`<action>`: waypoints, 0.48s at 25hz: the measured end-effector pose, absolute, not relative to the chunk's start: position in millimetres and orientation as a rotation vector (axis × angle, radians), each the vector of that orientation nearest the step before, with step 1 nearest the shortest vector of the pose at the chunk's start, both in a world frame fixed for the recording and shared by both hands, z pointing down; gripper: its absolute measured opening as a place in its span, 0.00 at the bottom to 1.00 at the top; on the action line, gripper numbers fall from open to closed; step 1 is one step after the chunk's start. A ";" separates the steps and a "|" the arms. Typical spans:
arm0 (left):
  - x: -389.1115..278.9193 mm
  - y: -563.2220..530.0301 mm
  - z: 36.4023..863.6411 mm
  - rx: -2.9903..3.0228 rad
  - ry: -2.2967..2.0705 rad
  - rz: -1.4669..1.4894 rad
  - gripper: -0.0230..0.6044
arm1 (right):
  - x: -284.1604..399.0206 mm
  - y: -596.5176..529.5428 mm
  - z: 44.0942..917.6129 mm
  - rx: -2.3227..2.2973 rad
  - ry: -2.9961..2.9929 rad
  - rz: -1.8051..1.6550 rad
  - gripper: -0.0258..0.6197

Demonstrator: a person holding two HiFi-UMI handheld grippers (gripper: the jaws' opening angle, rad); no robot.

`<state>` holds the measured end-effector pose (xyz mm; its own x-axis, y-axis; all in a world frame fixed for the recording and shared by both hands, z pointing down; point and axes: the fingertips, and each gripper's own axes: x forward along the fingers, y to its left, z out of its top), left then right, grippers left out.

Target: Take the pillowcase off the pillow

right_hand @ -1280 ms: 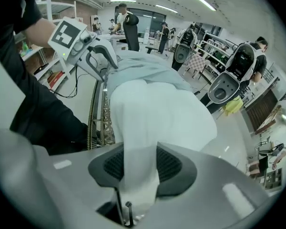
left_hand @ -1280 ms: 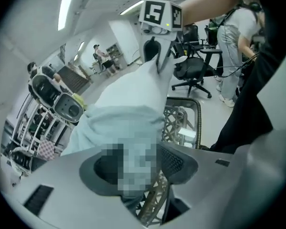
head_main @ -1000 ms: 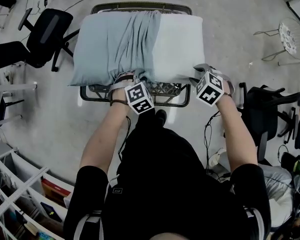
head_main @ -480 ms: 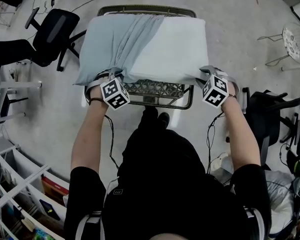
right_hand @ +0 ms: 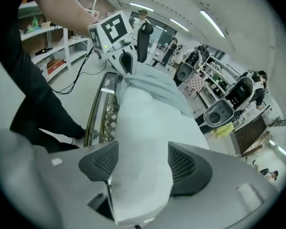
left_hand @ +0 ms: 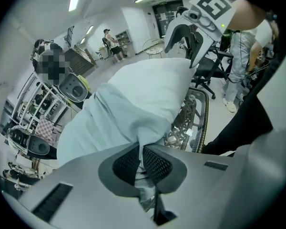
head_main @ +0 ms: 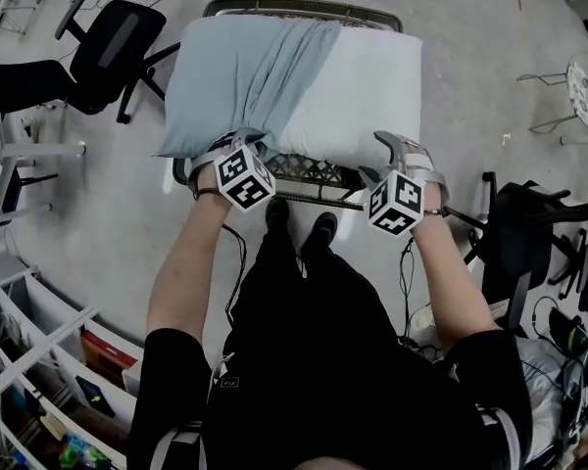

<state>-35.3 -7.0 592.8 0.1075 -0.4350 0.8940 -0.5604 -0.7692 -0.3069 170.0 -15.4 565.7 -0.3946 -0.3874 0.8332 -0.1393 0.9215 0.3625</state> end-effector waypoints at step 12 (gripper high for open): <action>-51.3 2.2 596.1 2.428 -0.900 1.651 0.06 | 95.6 -33.8 648.3 0.386 -1.735 -0.540 0.52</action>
<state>-51.3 2.2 596.1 0.2510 -0.4250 0.8697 -0.5004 -0.8261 -0.2593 95.6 -33.8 648.3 -0.2272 -0.5282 0.8182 0.0297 0.8360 0.5479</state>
